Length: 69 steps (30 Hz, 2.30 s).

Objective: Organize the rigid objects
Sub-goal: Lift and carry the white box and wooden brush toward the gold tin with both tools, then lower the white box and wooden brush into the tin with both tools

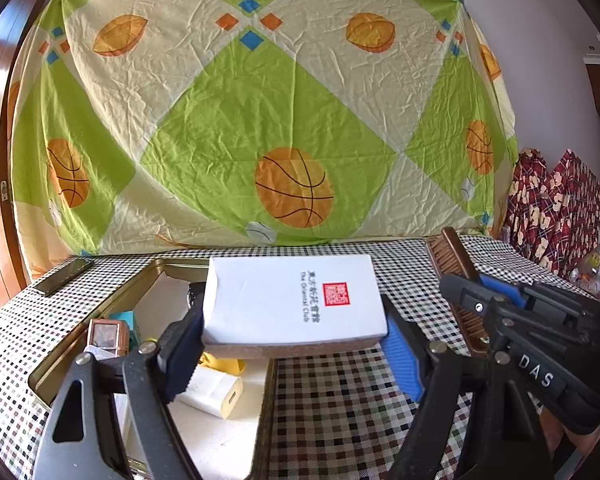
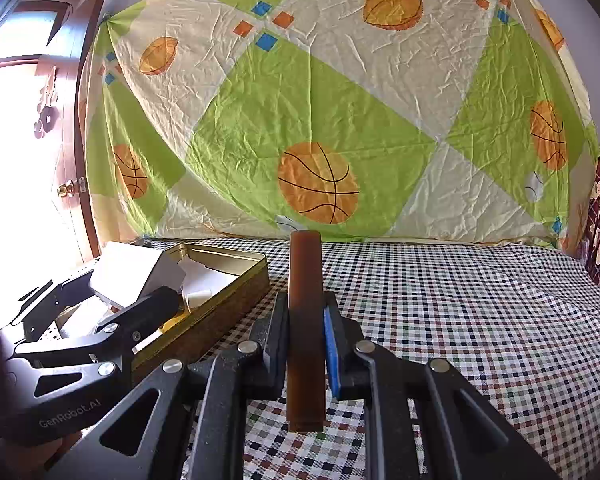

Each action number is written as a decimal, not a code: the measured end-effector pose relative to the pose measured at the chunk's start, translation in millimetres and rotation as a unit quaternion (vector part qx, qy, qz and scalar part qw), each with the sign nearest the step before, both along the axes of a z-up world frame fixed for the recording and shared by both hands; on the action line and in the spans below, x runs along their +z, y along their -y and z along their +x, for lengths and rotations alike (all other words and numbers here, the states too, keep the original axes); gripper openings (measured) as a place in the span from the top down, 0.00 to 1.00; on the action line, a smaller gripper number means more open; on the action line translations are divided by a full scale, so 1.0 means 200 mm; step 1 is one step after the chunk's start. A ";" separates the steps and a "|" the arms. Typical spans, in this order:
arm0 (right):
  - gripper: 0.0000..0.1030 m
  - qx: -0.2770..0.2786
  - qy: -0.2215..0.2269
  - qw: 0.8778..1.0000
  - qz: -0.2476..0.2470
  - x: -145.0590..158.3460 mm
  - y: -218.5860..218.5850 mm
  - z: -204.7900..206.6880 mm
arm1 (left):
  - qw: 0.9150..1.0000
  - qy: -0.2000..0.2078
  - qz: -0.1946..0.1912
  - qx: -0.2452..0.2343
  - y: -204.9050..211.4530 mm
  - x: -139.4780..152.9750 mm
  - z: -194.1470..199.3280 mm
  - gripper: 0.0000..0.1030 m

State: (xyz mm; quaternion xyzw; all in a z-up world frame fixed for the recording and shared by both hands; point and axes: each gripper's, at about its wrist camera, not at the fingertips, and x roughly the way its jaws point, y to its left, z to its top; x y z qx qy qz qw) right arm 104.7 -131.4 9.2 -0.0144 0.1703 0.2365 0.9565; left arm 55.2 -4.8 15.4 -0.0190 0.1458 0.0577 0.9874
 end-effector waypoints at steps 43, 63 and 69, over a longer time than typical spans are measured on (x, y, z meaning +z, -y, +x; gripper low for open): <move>0.83 0.087 0.005 0.996 -0.013 -0.01 -0.33 -0.05 | 0.997 -0.002 -0.039 0.060 -0.36 -0.01 -0.09 0.23; 0.83 0.114 0.005 0.993 -0.031 -0.02 -0.50 -0.05 | 0.995 -0.011 -0.050 0.088 -0.52 -0.02 -0.10 0.23; 0.83 0.121 0.007 0.992 -0.035 -0.02 -0.54 -0.05 | 0.994 -0.008 -0.046 0.099 -0.57 0.00 -0.10 0.23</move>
